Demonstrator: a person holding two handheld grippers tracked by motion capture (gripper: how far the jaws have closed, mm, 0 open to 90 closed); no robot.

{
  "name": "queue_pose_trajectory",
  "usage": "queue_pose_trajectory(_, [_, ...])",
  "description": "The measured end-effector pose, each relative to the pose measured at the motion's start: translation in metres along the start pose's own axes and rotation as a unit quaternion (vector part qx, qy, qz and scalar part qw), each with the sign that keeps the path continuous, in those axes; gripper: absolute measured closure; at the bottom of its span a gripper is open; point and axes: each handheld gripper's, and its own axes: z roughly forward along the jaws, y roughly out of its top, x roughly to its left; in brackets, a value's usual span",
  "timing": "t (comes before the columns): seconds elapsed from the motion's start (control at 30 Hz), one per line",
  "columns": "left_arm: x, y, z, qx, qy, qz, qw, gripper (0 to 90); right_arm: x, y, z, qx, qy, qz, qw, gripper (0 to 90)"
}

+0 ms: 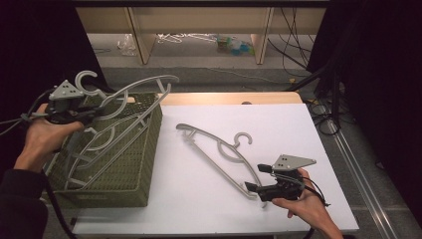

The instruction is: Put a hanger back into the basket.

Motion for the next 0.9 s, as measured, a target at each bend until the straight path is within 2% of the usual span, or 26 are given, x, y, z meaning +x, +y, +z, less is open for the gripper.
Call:
queue_pose_trajectory(0.07, [0.005,-0.004,0.002,0.009,0.012,0.01,0.9998,81.8,0.0,0.0,0.001,-0.001,-0.001,-0.003,1.0,25.0])
queue_pose_trajectory(0.13, [0.011,-0.009,0.006,0.015,0.024,0.012,0.9995,81.8,0.0,0.0,0.001,0.0,-0.001,-0.004,1.0,25.1])
queue_pose_trajectory(0.23, [0.019,-0.017,0.012,0.023,0.031,-0.002,0.9993,81.7,0.0,-0.001,0.002,0.004,0.002,-0.005,1.0,25.1])
queue_pose_trajectory(0.33, [0.024,-0.025,0.014,0.026,0.041,-0.001,0.9988,81.7,-0.001,-0.001,0.002,0.002,0.001,-0.002,1.0,25.1])
queue_pose_trajectory(0.5, [0.033,-0.04,0.016,0.039,0.047,-0.014,0.9981,81.7,-0.002,-0.002,0.002,0.004,0.001,0.004,1.0,25.2])
queue_pose_trajectory(0.7, [0.041,-0.054,0.015,0.047,0.05,-0.029,0.9972,81.7,-0.001,-0.002,0.003,0.006,0.002,0.0,1.0,25.2])
queue_pose_trajectory(0.9, [0.041,-0.06,0.018,0.054,0.045,-0.025,0.9972,81.7,-0.001,-0.002,0.003,0.007,0.003,0.001,1.0,25.3])
